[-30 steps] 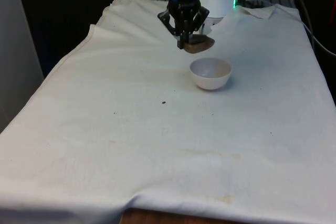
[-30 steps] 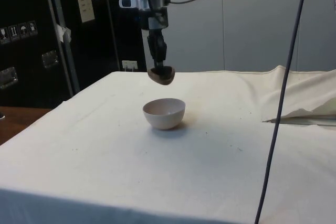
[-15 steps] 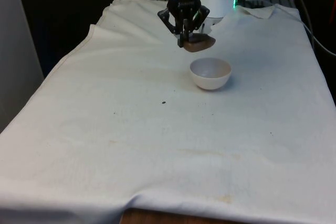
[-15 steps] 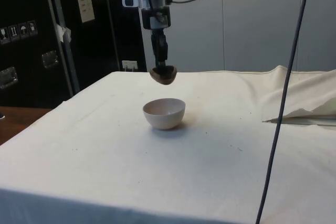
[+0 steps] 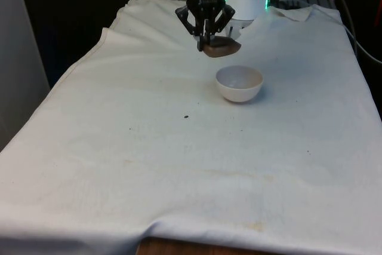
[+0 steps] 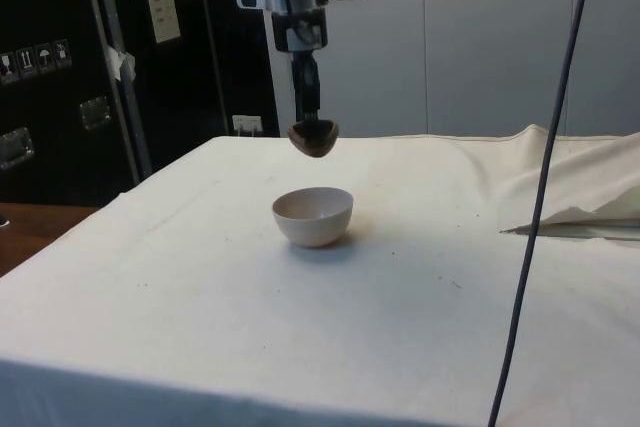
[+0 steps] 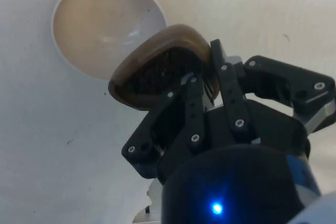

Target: Pour the coffee beans from the cup into the bowl.

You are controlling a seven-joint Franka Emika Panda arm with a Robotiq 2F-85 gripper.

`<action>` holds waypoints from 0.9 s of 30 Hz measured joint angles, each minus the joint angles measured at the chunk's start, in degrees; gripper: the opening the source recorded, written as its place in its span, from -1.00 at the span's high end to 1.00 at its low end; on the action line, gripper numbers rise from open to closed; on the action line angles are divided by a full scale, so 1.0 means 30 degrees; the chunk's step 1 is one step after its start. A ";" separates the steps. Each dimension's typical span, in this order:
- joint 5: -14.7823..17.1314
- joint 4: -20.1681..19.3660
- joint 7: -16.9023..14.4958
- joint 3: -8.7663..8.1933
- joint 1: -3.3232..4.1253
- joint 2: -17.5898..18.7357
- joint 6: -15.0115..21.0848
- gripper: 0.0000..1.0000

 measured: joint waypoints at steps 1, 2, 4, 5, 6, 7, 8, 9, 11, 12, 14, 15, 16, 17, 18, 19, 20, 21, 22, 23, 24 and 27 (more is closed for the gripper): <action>-0.0229 -0.0038 0.0286 -0.0019 0.0000 -0.0076 0.0000 1.00; -0.0344 -0.0057 0.0439 -0.0019 0.0000 -0.0095 0.0000 1.00; -0.0554 -0.0095 0.0726 -0.0038 0.0000 -0.0153 0.0000 1.00; -0.0821 -0.0095 0.1050 -0.0057 0.0000 -0.0172 0.0000 1.00; -0.0955 -0.0115 0.1184 -0.0057 0.0000 -0.0191 0.0000 1.00; -0.0955 -0.0115 0.1184 -0.0057 0.0000 -0.0191 0.0000 1.00; -0.0955 -0.0115 0.1184 -0.0057 0.0000 -0.0191 0.0000 1.00; -0.1089 -0.0134 0.1337 -0.0076 0.0000 -0.0191 0.0019 1.00; -0.1547 -0.0210 0.1795 -0.0076 0.0000 -0.0210 0.0172 1.00; -0.1700 -0.0267 0.1929 -0.0057 0.0000 -0.0229 0.0267 1.00; -0.2063 -0.0401 0.2254 -0.0057 0.0000 -0.0286 0.0420 1.00; -0.2273 -0.0458 0.2445 -0.0057 0.0000 -0.0306 0.0497 1.00; -0.2273 -0.0458 0.2445 -0.0057 0.0000 -0.0306 0.0497 1.00; -0.2674 -0.0554 0.2807 -0.0057 0.0000 -0.0382 0.0611 1.00; -0.2865 -0.0611 0.2979 -0.0038 0.0000 -0.0420 0.0630 1.00; -0.3056 -0.0649 0.3151 -0.0038 0.0000 -0.0458 0.0649 1.00; -0.3247 -0.0688 0.3323 -0.0038 0.0000 -0.0497 0.0668 1.00; -0.3438 -0.0726 0.3495 -0.0038 0.0000 -0.0516 0.0688 1.00; -0.3610 -0.0745 0.3667 -0.0038 0.0000 -0.0535 0.0707 1.00; -0.3801 -0.0783 0.3839 -0.0019 0.0000 -0.0554 0.0745 1.00; -0.3992 -0.0821 0.3992 -0.0019 0.0000 -0.0573 0.0783 1.00; -0.4393 -0.0898 0.4374 -0.0019 0.0000 -0.0592 0.0879 1.00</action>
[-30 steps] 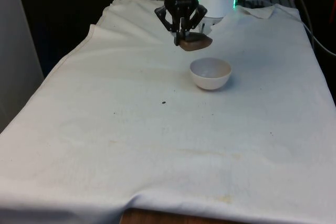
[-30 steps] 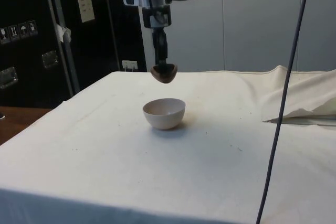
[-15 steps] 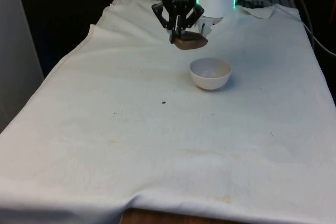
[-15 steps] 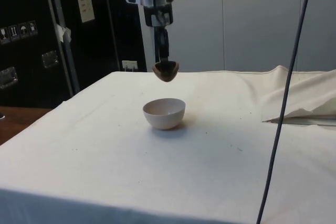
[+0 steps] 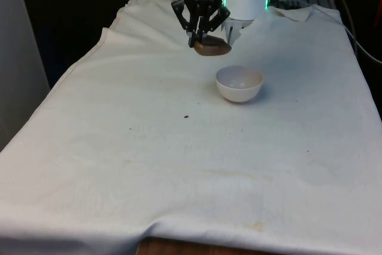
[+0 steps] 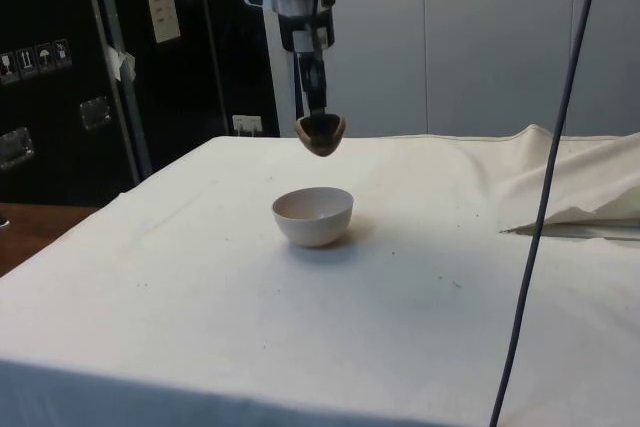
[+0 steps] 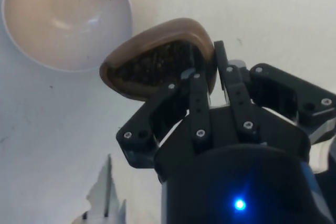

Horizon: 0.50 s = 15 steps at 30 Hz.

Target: Pour the coffee beans from the cup into the bowl.

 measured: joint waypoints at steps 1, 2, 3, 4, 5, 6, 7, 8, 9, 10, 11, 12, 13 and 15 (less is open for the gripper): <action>-0.0210 -0.0038 0.0172 0.0000 0.0000 -0.0019 0.0038 1.00; -0.0401 -0.0057 0.0382 0.0000 0.0000 -0.0057 0.0057 1.00; -0.0630 -0.0095 0.0573 0.0000 0.0019 -0.0076 0.0076 1.00; -0.0859 -0.0115 0.0783 0.0019 0.0019 -0.0095 0.0095 1.00; -0.1280 -0.0153 0.1203 0.0019 0.0019 -0.0115 0.0095 1.00; -0.1471 -0.0153 0.1413 0.0038 0.0019 -0.0115 0.0095 1.00; -0.1471 -0.0153 0.1413 0.0038 0.0019 -0.0115 0.0095 1.00; -0.1662 -0.0153 0.1623 0.0038 0.0019 -0.0115 0.0095 1.00; -0.1814 -0.0153 0.1795 0.0038 0.0019 -0.0115 0.0095 1.00; -0.1986 -0.0153 0.1986 0.0057 0.0019 -0.0115 0.0095 1.00; -0.2120 -0.0153 0.2158 0.0057 0.0019 -0.0115 0.0095 1.00; -0.2406 -0.0153 0.2502 0.0076 0.0019 -0.0115 0.0095 1.00; -0.2406 -0.0153 0.2502 0.0076 0.0019 -0.0115 0.0095 1.00; -0.2827 -0.0153 0.3018 0.0134 0.0019 -0.0115 0.0095 1.00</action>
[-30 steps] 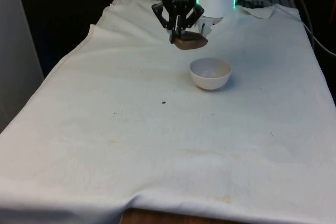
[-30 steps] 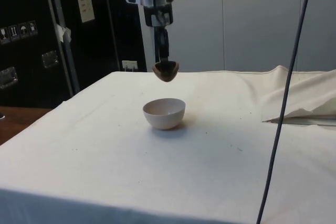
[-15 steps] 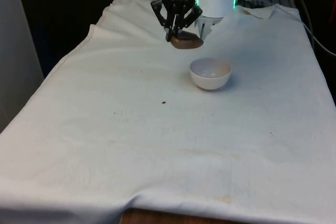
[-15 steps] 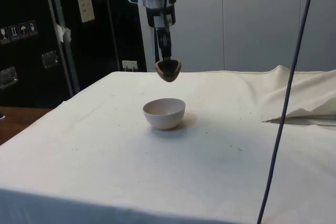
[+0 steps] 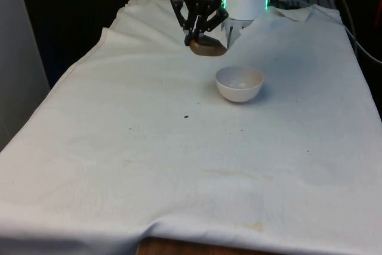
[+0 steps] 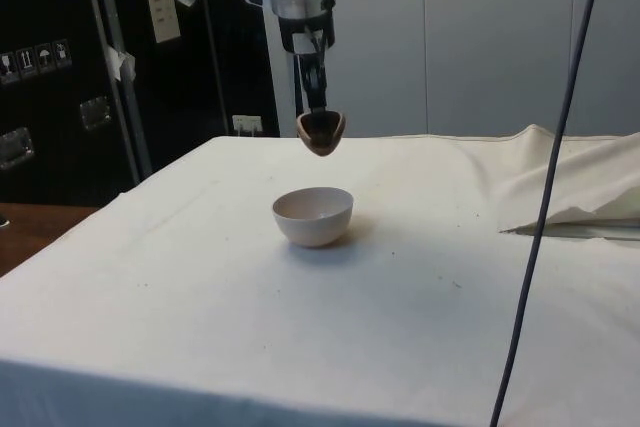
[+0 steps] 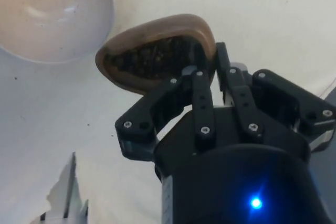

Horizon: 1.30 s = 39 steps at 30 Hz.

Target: Pour the coffee beans from the cup into the bowl.

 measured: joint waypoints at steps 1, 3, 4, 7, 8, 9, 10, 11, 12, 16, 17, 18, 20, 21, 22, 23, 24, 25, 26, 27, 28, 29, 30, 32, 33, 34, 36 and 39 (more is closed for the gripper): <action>-0.0134 0.0000 0.0172 0.0019 0.0000 0.0000 0.0000 1.00; -0.0267 0.0000 0.0363 0.0076 0.0019 0.0000 0.0000 1.00; -0.0401 0.0000 0.0573 0.0115 0.0019 0.0000 0.0000 1.00; -0.1031 0.0000 0.1375 0.0382 0.0038 0.0000 0.0000 1.00; -0.1184 0.0000 0.1566 0.0439 0.0057 0.0000 -0.0019 1.00; -0.1337 0.0000 0.1757 0.0516 0.0057 0.0000 -0.0019 1.00; -0.1509 0.0000 0.1967 0.0573 0.0057 0.0000 -0.0019 1.00; -0.1509 0.0000 0.1967 0.0573 0.0057 0.0000 -0.0019 1.00; -0.1642 0.0000 0.2158 0.0649 0.0057 0.0000 -0.0038 1.00; -0.2215 0.0000 0.2979 0.0974 0.0076 0.0000 -0.0095 1.00; -0.2215 0.0000 0.2979 0.0974 0.0076 0.0000 -0.0095 1.00; -0.2292 0.0000 0.3132 0.1031 0.0076 0.0000 -0.0115 1.00; -0.2387 0.0000 0.3266 0.1108 0.0095 0.0000 -0.0134 1.00; -0.2655 0.0000 0.3629 0.1222 0.0115 0.0000 -0.0191 1.00; -0.2846 0.0019 0.3820 0.1280 0.0115 0.0000 -0.0229 1.00; -0.3037 0.0019 0.4049 0.1356 0.0115 0.0000 -0.0248 1.00; -0.3266 0.0019 0.4278 0.1413 0.0115 0.0000 -0.0267 1.00; -0.3495 0.0019 0.4526 0.1471 0.0134 0.0000 -0.0306 1.00; -0.3743 0.0019 0.4756 0.1509 0.0134 0.0000 -0.0325 1.00; -0.3743 0.0019 0.4756 0.1509 0.0134 0.0000 -0.0325 1.00; -0.4202 0.0000 0.5233 0.1642 0.0134 -0.0019 -0.0382 1.00; -0.4202 0.0000 0.5233 0.1642 0.0134 -0.0019 -0.0382 1.00; -0.4698 -0.0019 0.5749 0.1757 0.0134 0.0000 -0.0420 1.00; -0.5195 -0.0038 0.6264 0.1872 0.0134 -0.0019 -0.0477 1.00; -0.5424 -0.0057 0.6532 0.1948 0.0134 -0.0019 -0.0497 1.00; -0.5653 -0.0076 0.6780 0.2005 0.0134 -0.0019 -0.0554 1.00; -0.6092 -0.0115 0.7257 0.2139 0.0134 -0.0076 -0.0668 1.00; -0.6742 -0.0267 0.7983 0.2330 0.0153 -0.0191 -0.0764 1.00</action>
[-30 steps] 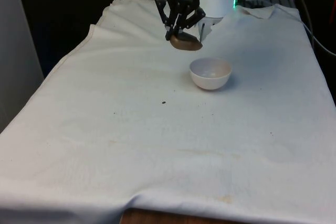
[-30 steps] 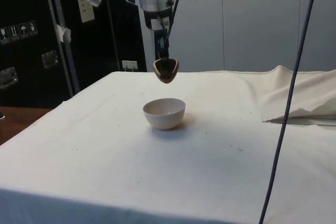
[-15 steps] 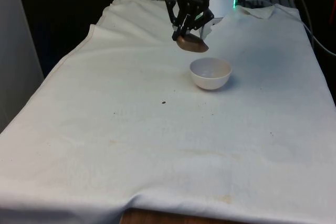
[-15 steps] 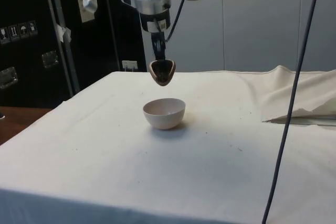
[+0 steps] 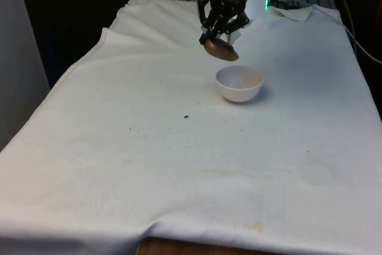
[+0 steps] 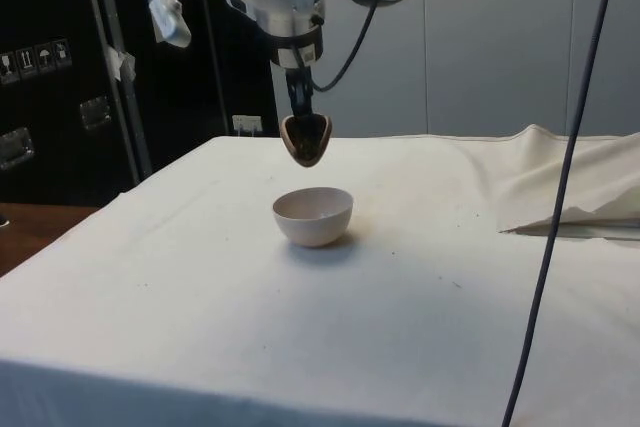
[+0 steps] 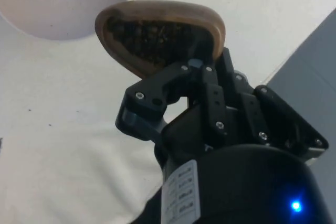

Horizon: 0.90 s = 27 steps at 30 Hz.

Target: Pour the coffee beans from the cup into the bowl.

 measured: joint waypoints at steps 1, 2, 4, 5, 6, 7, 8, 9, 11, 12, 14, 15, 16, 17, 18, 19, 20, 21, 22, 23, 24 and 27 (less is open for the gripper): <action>-0.0191 -0.0076 0.0229 0.0076 0.0000 -0.0057 -0.0019 1.00; -0.0382 -0.0134 0.0458 0.0134 0.0000 -0.0115 -0.0038 1.00; -0.0936 -0.0286 0.1089 0.0344 0.0000 -0.0229 -0.0172 1.00; -0.1089 -0.0344 0.1299 0.0420 0.0000 -0.0267 -0.0248 1.00; -0.1089 -0.0344 0.1299 0.0420 0.0000 -0.0267 -0.0248 1.00; -0.1241 -0.0363 0.1509 0.0516 0.0000 -0.0306 -0.0325 1.00; -0.1413 -0.0420 0.1719 0.0611 0.0000 -0.0325 -0.0382 1.00; -0.1566 -0.0458 0.1948 0.0707 0.0000 -0.0344 -0.0439 1.00; -0.1910 -0.0554 0.2445 0.0936 0.0019 -0.0344 -0.0611 1.00; -0.2120 -0.0573 0.2712 0.1050 0.0019 -0.0344 -0.0707 1.00; -0.2502 -0.0630 0.3228 0.1261 0.0019 -0.0306 -0.0879 1.00; -0.2693 -0.0630 0.3476 0.1356 0.0019 -0.0286 -0.0993 1.00; -0.2693 -0.0630 0.3476 0.1356 0.0019 -0.0286 -0.0993 1.00; -0.2884 -0.0649 0.3686 0.1451 0.0019 -0.0267 -0.1089 1.00; -0.3037 -0.0649 0.3896 0.1528 0.0019 -0.0229 -0.1184 1.00; -0.3189 -0.0649 0.4049 0.1604 0.0038 -0.0210 -0.1299 1.00; -0.3419 -0.0649 0.4335 0.1795 0.0038 -0.0191 -0.1566 1.00; -0.3533 -0.0649 0.4450 0.1891 0.0057 -0.0191 -0.1719 1.00; -0.3533 -0.0649 0.4450 0.1891 0.0057 -0.0191 -0.1719 1.00; -0.3648 -0.0630 0.4565 0.1986 0.0057 -0.0172 -0.1891 1.00; -0.3820 -0.0573 0.4698 0.2196 0.0057 -0.0153 -0.2254 1.00; -0.3953 -0.0516 0.4756 0.2368 0.0057 -0.0095 -0.2559 1.00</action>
